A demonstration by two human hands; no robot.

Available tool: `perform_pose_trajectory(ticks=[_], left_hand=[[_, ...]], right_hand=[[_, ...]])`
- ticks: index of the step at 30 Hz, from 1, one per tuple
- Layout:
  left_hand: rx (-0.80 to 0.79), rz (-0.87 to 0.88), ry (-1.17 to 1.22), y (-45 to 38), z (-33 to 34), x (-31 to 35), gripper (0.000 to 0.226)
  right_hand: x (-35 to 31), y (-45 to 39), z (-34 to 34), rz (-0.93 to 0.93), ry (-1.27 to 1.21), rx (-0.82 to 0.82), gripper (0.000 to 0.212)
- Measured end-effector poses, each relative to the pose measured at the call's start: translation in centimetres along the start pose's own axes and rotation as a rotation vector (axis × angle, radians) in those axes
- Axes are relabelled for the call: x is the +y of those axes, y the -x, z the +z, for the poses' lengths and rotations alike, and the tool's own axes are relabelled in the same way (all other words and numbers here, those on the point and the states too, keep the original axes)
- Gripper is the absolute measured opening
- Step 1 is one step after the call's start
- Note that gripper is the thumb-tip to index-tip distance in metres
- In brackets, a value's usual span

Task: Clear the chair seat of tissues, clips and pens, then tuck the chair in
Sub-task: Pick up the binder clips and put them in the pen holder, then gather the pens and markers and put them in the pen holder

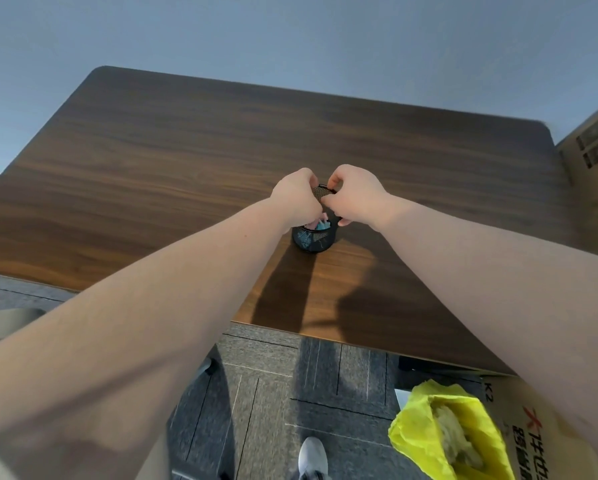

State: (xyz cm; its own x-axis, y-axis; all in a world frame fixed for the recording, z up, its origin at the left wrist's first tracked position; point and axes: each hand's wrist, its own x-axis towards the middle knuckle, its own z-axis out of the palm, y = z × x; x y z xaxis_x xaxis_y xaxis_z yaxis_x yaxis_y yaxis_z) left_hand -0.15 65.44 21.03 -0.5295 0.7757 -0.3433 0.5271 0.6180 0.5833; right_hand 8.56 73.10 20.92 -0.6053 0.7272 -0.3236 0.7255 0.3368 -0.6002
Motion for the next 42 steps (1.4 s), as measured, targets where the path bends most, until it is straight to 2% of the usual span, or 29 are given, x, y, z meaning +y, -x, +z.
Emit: perform_pose_trajectory(ticks=[7, 12, 18, 25, 33, 42], left_hand=[[0.037, 0.043, 0.020, 1.2, -0.8, -0.9, 0.056], [0.128, 0.075, -0.035, 3.0, -2.8, -3.1, 0.047], [0.065, -0.022, -0.151, 6.9, -6.5, -10.1, 0.054], [-0.023, -0.246, -0.218, 14.2, -10.0, -22.1, 0.053], [0.017, -0.480, -0.146, 24.8, -10.8, -38.1, 0.061], [-0.035, -0.723, -0.135, 35.7, -5.6, -51.4, 0.067]], right_hand=[[-0.3, 0.9, 0.1, -0.114, 0.170, 0.121, 0.022], [-2.6, 2.0, 1.5, -0.177, 0.245, 0.129, 0.027], [-7.7, 4.4, 5.7, -0.300, 0.346, 0.056, 0.032], [-15.0, 8.2, 15.6, -0.413, 0.399, -0.048, 0.030], [-21.5, 13.6, 29.8, -0.570, 0.471, -0.261, 0.032], [-21.9, 19.5, 44.1, -0.648, 0.547, -0.493, 0.050]])
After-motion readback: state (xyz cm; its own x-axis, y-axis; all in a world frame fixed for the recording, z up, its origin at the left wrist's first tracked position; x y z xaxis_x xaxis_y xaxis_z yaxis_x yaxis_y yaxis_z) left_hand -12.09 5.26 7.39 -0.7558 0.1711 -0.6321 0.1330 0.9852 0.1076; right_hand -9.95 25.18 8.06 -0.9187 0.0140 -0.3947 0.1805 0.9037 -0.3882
